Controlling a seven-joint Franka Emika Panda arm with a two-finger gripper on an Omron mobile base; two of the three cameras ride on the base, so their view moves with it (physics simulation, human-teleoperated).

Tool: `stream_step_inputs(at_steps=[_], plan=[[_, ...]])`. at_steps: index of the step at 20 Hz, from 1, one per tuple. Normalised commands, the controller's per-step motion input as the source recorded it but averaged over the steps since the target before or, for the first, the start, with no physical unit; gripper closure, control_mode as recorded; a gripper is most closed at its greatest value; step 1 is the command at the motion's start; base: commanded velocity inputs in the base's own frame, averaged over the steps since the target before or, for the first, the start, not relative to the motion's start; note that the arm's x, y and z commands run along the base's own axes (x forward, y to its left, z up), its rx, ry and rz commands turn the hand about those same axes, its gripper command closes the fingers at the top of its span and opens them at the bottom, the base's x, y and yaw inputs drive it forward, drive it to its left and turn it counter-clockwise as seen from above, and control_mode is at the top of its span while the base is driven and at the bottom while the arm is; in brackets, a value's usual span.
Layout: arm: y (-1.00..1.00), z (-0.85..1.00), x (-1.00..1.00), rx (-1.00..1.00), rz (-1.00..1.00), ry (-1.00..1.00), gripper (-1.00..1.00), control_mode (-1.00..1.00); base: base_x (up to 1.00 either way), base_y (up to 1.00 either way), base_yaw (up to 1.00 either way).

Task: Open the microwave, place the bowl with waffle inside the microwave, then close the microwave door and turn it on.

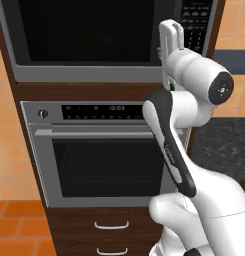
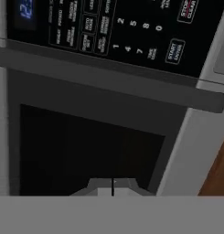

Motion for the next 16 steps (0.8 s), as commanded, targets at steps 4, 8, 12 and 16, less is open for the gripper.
stream_step_inputs(at_steps=[4,8,12,16], plan=[[-0.63,0.38,-0.69,0.00,-0.06,0.43,1.00,-1.00,0.00,0.00,0.00],[-0.86,0.13,-0.72,0.00,0.01,0.47,1.00,-1.00,0.00,0.00,0.00],[-0.88,-0.24,-0.76,0.11,0.18,0.08,1.00,-1.00,0.00,0.00,0.00],[-0.77,-0.57,-0.56,0.18,0.18,-0.16,1.00,-1.00,0.00,0.00,0.00]])
